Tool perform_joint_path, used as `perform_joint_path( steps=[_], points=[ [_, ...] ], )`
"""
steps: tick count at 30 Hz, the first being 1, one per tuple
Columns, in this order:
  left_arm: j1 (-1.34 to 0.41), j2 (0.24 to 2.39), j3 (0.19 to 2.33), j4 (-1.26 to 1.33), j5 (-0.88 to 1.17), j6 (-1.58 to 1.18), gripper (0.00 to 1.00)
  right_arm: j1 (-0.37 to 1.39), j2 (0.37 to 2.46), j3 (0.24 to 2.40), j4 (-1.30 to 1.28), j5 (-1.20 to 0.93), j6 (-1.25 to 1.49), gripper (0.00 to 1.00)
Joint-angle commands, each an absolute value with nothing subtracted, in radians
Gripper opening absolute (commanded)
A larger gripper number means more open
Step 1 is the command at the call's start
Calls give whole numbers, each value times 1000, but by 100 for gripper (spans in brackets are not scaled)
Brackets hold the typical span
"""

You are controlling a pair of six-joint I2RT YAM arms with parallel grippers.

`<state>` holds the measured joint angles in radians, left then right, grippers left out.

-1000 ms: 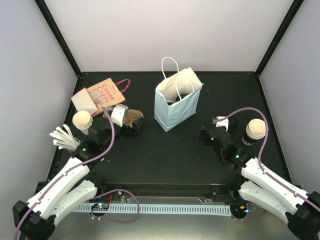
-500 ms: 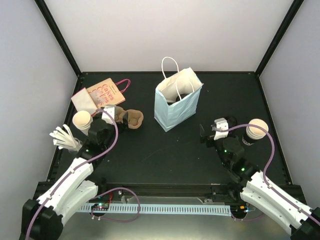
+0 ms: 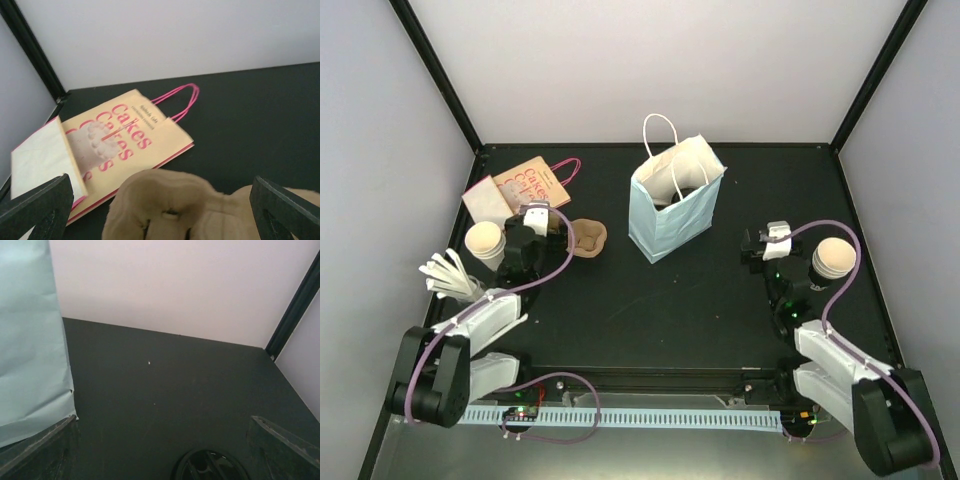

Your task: Pack the takeout coffee

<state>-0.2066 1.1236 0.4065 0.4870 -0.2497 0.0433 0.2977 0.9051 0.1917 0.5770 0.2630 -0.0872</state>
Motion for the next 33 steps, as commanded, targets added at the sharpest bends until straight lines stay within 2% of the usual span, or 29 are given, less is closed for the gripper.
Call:
perform_joint_path(
  steps=[1,7,14,22,26,28,33],
  points=[
    [-144,1165,370,670,-248,83,99,253,1001,186,805,224,-62,92],
    [-90,1271,348,797,-200,71,99,154,1161,218,884,120,-52,92],
    [-44,1360,342,862,-128,43,99,84,1225,257,891,18,-67,92],
    [-40,1383,304,941,-88,56,99,17,1402,239,1111,-69,-46,91],
    [-40,1384,307,937,-88,54,99,2,1402,260,1062,-83,-33,92],
    [-40,1382,307,936,-89,54,99,1,1399,272,1029,-66,-22,100],
    [-40,1380,307,935,-86,54,99,1,1402,295,991,14,10,100]
  ],
)
